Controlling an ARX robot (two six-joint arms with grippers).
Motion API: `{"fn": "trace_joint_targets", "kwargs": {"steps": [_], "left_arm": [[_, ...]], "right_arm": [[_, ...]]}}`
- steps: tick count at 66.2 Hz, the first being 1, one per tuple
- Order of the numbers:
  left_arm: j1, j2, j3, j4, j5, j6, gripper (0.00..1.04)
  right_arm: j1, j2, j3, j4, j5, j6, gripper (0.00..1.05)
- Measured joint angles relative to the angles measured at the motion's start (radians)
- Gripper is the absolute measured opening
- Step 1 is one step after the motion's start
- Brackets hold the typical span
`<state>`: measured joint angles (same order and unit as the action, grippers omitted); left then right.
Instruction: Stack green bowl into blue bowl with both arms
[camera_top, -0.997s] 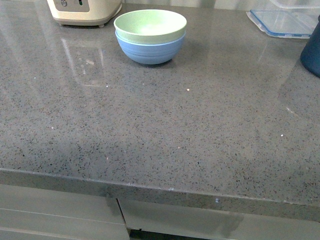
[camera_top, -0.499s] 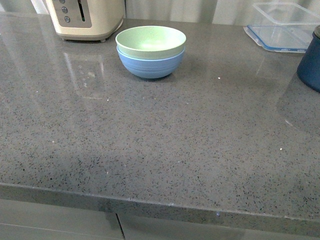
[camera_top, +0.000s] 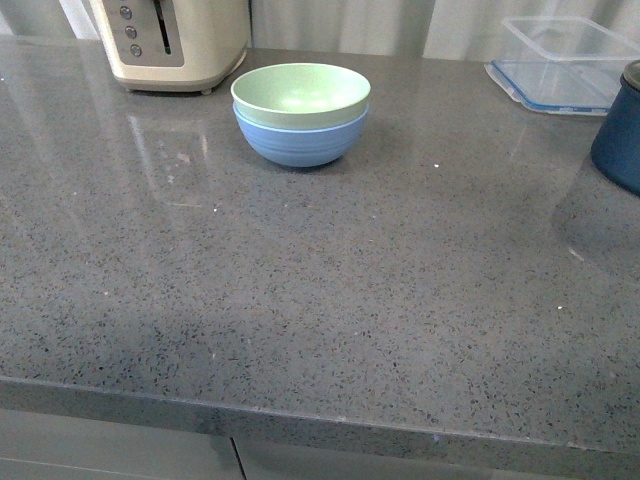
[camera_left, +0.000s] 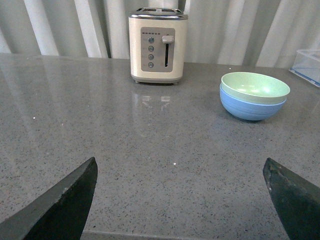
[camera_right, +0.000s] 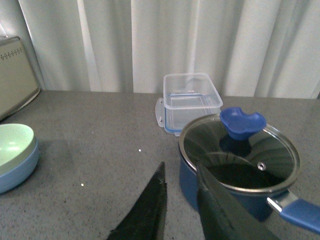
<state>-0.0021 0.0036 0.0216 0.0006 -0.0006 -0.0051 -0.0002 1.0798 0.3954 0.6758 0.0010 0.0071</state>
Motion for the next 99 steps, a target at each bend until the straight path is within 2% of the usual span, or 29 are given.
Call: {"fn": "trace_joint_targets", "kwargs": {"steps": [6,26,64,71,99], "left_arm": [[0.0,0.0,0.0,0.0,0.0,0.0,0.98],[0.0,0.0,0.0,0.0,0.0,0.0,0.98],[0.0,0.0,0.0,0.0,0.0,0.0,0.98],[0.0,0.0,0.0,0.0,0.0,0.0,0.98],[0.0,0.0,0.0,0.0,0.0,0.0,0.98]], "right_arm": [[0.0,-0.047,-0.064,0.014,0.002,-0.005,0.0],[0.0,-0.212,-0.22,0.011,0.001,-0.004,0.01],[0.0,-0.521,-0.35,-0.17,0.0,-0.004,0.01],[0.0,-0.544,-0.389,-0.146,0.0,-0.004,0.01],[0.0,-0.745,-0.391,-0.34,-0.001,-0.004,0.01]]}}
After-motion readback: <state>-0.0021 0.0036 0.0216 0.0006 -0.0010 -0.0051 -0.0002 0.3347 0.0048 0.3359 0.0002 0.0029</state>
